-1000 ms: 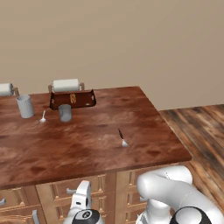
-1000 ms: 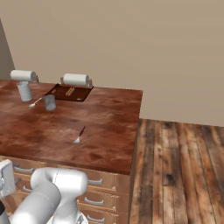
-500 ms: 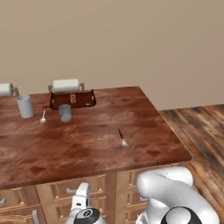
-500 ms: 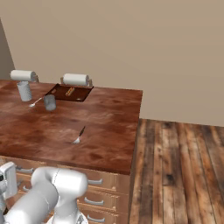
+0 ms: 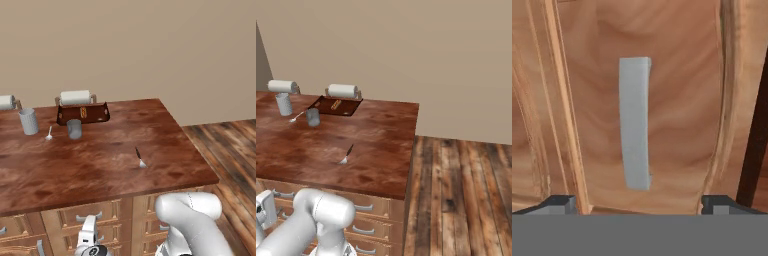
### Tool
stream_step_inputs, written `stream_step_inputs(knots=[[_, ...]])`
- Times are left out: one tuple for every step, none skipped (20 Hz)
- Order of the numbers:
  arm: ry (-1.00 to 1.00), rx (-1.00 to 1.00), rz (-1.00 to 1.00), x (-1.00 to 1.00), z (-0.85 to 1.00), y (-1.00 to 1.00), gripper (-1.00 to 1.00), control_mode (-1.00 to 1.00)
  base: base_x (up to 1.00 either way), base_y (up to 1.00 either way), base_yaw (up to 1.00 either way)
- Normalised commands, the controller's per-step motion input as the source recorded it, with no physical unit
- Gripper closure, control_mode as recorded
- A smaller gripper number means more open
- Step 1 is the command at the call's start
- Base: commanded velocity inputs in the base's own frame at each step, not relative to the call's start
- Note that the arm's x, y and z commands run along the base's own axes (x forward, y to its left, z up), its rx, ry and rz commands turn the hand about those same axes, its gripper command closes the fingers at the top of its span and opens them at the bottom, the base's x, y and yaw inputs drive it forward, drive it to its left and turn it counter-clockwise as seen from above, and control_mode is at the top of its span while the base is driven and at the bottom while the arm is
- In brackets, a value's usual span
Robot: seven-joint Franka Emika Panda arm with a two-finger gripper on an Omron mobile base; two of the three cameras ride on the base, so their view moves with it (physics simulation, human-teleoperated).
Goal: Take the tongs from the drawer on the left and place them on the dining counter next to the tray containing the hot dog.
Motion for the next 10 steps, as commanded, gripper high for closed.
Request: stream_step_inputs(knots=[[-0.09,0.00,0.00,0.05,-0.28,0.31,-1.00,-1.00,0.00,0.00,0.00],[-0.07,0.00,0.00,0.08,-0.19,0.27,-1.00,-1.00,0.00,0.00,0.00],[-0.05,0.00,0.00,0.11,-0.13,0.25,-1.00,-1.00,0.00,0.00,0.00],[-0.04,0.00,0.00,0.14,-0.14,0.26,-1.00,-1.00,0.00,0.00,0.00],[0.00,0.00,0.00,0.21,-0.11,0.25,-1.00,-1.00,0.00,0.00,0.00],[0.00,0.00,0.00,0.22,-0.13,0.24,-1.00,-1.00,0.00,0.00,0.00],[0.00,0.00,0.00,0.26,-0.16,0.23,-1.00,-1.00,0.00,0.00,0.00],[0.00,0.00,0.00,0.29,-0.15,0.16,-1.00,-1.00,0.00,0.00,0.00],[0.00,0.00,0.00,0.25,-0.13,0.08,-1.00,-1.00,0.00,0.00,0.00],[0.00,0.00,0.00,0.24,-0.14,0.06,-1.00,-1.00,0.00,0.00,0.00]])
